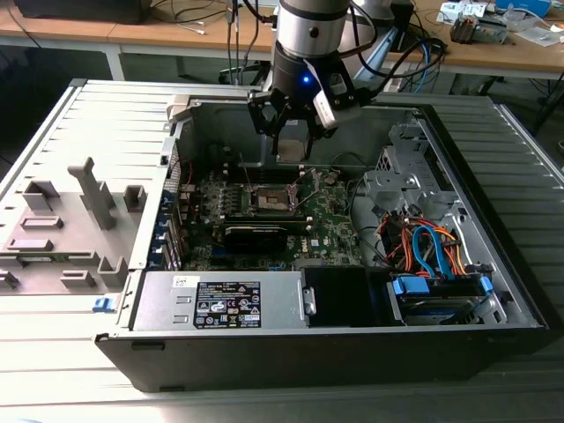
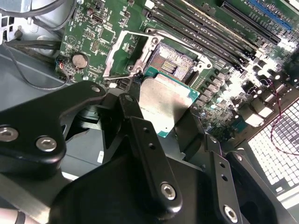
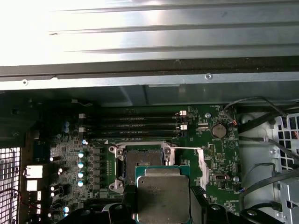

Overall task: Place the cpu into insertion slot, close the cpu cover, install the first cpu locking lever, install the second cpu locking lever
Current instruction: 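Place the cpu into insertion slot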

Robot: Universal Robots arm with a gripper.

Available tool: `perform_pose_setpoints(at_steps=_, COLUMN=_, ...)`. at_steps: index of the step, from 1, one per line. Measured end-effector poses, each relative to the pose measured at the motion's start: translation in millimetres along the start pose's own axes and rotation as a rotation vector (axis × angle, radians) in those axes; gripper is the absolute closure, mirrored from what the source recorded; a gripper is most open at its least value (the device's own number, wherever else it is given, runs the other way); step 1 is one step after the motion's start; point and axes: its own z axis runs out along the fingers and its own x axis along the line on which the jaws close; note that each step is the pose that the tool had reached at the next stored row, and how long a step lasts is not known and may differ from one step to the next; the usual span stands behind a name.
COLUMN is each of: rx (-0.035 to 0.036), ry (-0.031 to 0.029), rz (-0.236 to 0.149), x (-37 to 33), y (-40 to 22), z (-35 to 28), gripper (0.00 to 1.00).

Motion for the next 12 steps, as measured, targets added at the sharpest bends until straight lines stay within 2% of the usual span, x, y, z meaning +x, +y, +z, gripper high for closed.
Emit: perform_pose_setpoints(at_steps=12, rx=0.0006, ry=0.0000, rz=0.000, x=0.0, y=-1.7, z=1.9, gripper=0.45)
